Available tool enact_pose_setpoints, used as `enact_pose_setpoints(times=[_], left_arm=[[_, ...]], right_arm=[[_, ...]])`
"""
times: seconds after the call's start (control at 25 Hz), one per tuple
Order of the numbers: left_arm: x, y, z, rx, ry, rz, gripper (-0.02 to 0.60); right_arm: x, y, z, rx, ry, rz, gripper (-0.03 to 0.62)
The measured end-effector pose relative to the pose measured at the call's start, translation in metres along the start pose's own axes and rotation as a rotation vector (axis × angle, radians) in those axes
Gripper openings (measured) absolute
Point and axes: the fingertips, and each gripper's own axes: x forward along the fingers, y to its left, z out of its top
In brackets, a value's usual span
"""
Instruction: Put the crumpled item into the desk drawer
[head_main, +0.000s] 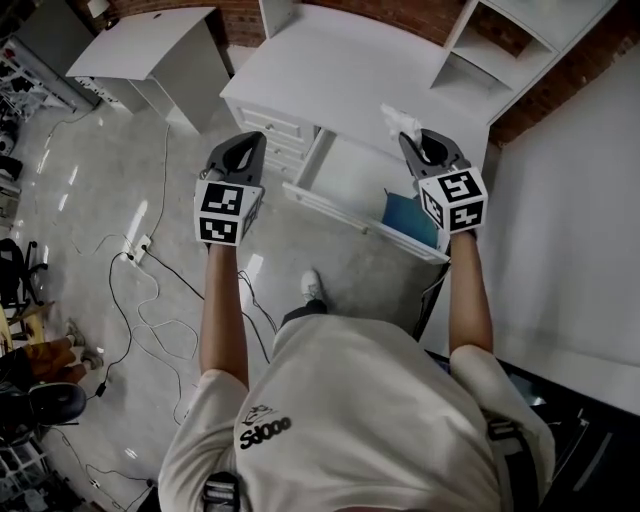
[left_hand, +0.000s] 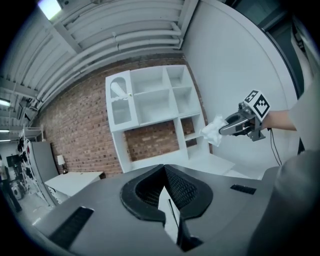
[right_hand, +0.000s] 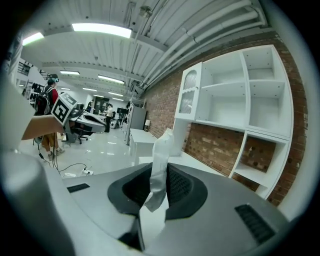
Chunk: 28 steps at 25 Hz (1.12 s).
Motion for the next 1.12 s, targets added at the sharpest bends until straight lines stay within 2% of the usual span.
enact_pose_setpoints(times=[0.24, 0.48, 0.64, 0.84, 1.12], left_arm=[[0.042, 0.037, -0.028, -0.026, 0.029, -0.039, 0.018], [0.081, 0.052, -0.073, -0.082, 0.077, -0.055, 0.018], [0.106, 0.051, -0.104, -0.12, 0.134, -0.05, 0.018], [0.13, 0.047, -0.136, -0.192, 0.209, 0.003, 0.018], [0.153, 0.051, -0.216, -0.251, 0.327, 0.056, 0.018]], right_arm=[[0.066, -0.002, -0.011, 0.06, 0.05, 0.029, 0.051], [0.127, 0.001, -0.043, 0.268, 0.066, 0.129, 0.051], [0.17, 0.002, -0.085, 0.321, 0.137, 0.185, 0.051], [0.212, 0.009, -0.141, 0.345, 0.24, 0.265, 0.051], [0.29, 0.045, -0.249, 0.287, 0.412, 0.387, 0.051]])
